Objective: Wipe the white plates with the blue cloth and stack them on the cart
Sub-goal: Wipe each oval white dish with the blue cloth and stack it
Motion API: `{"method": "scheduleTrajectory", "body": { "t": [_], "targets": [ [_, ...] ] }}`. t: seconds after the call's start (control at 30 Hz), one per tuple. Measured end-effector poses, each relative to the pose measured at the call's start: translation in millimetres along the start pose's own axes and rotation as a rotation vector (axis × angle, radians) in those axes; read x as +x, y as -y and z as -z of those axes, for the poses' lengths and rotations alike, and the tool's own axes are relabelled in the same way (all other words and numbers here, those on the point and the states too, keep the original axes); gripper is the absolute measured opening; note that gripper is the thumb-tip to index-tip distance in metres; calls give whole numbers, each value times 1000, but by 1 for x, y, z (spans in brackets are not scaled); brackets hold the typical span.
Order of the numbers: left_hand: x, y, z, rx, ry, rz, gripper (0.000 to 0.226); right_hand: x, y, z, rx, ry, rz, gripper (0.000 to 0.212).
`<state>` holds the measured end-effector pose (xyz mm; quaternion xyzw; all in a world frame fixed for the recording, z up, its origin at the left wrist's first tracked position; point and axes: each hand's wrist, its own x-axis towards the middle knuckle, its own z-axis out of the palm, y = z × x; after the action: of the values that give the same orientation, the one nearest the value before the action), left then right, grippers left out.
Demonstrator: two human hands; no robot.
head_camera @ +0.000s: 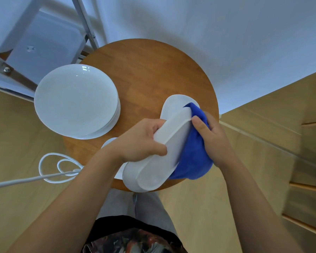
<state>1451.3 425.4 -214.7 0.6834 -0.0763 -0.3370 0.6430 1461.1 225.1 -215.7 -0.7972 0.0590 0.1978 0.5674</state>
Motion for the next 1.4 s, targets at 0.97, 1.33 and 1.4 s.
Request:
{"method": "scheduleTrajectory", "body": {
  "t": [0.97, 1.33, 1.4],
  "targets": [
    [27, 19, -22, -710, -954, 105, 31, -71, -20, -96, -921, -75, 327, 46],
    [20, 23, -34, -931, -650, 52, 31, -67, -47, -80, -678, -504, 323, 45],
    [18, 25, -29, -928, -599, 31, 32, -67, -49, -77, -663, -516, 350, 46]
  ]
}}
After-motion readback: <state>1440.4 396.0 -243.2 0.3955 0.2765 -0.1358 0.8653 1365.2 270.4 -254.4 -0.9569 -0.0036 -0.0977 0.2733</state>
